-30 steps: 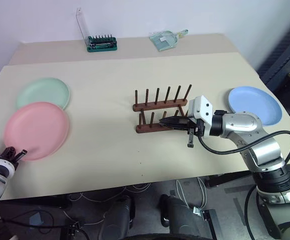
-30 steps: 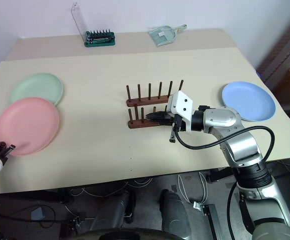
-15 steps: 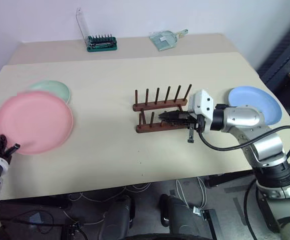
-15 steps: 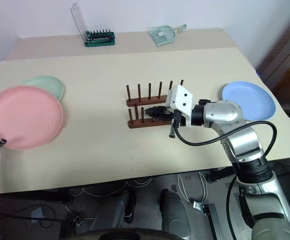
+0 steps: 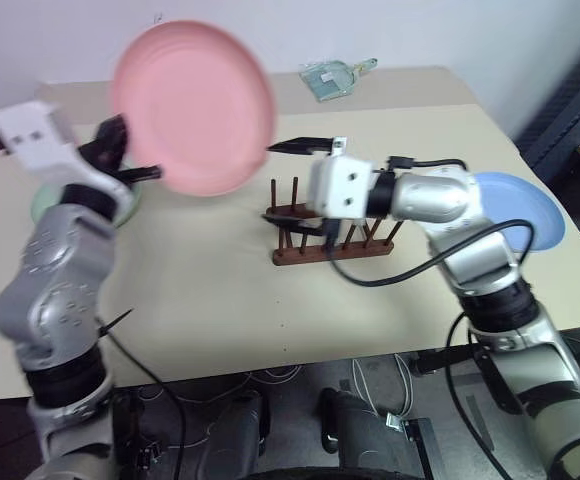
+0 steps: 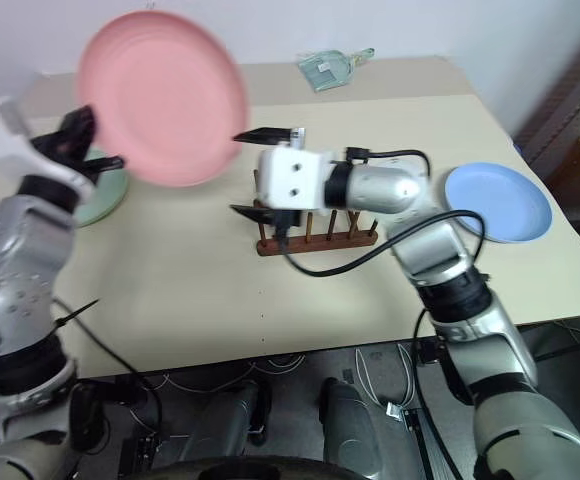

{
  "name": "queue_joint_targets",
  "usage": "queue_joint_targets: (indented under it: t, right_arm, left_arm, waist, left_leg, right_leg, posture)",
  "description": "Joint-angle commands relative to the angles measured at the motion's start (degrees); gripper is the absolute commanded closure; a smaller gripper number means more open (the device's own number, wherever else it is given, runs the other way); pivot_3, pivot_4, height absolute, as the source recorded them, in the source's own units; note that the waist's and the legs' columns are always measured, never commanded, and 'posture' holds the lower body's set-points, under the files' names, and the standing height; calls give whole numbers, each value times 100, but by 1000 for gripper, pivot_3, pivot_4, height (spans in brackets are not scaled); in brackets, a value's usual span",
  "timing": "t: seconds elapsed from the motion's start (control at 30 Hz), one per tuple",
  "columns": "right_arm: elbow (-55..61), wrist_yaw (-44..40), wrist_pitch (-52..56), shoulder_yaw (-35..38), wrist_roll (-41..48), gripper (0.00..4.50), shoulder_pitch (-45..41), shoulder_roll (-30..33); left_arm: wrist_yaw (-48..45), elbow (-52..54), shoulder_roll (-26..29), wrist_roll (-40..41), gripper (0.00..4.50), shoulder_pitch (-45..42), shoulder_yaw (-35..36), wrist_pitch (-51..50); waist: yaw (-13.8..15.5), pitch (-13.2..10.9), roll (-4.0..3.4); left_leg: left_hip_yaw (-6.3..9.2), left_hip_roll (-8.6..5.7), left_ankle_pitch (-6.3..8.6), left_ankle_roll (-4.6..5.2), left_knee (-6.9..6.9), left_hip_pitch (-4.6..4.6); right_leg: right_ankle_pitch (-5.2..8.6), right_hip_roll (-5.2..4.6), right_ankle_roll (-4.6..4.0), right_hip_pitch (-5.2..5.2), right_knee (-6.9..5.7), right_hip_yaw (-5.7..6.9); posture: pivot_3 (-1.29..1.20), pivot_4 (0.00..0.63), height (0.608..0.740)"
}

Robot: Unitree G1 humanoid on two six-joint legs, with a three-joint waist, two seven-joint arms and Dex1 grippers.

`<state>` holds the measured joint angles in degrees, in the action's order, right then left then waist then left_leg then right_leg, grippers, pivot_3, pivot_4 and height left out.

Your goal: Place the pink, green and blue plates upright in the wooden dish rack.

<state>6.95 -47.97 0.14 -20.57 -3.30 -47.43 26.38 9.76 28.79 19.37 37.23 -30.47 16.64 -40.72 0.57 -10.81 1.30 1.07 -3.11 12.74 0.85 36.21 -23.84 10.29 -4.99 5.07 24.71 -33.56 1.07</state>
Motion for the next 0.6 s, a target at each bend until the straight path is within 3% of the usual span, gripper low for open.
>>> queue_joint_targets:
  t: [0.03,0.2,0.33,0.43,0.6]
  right_arm:
    - [-178,278,-527,-12,-391,34,-154,-115]
    - [-789,1025,-1432,-311,-1593,34,-319,-152]
    - [-1244,1373,-1733,-358,-2026,34,-368,-186]
    - [-1548,1679,-1948,-398,-2416,919,-411,-196]
    - [-1695,1813,-2135,-393,-2621,3442,-434,-253]
  left_arm:
    - [198,295,-97,-276,4500,-236,-169,66]
    - [252,498,-225,-328,4500,-328,-411,-187]
    - [301,617,-293,-272,4500,-317,-347,-315]
    - [306,703,-325,-174,4500,-296,-261,-433]
    - [318,712,-375,-96,4500,-287,-131,-515]
  waist:
    - [-14,-1,0]
    - [-12,-1,0]
    - [-6,-2,1]
    - [-5,-2,1]
    - [-7,-2,2]
  left_leg:
    - [-2,0,-1,1,-2,0]
    - [-2,1,-7,-6,-4,1]
    - [1,2,-18,-19,1,2]
    - [2,2,-20,-20,1,10]
    - [4,2,-22,-22,0,10]
  right_leg:
    - [-1,0,2,4,-1,-2]
    - [-2,3,4,24,-45,-3]
    - [0,9,1,22,-49,-4]
    - [10,11,-15,14,-49,-6]
    - [1,16,1,14,-51,-9]
  posture:
    - [0,150,740]
    - [0,150,740]
    - [0,150,740]
    - [0,150,740]
    - [0,150,740]
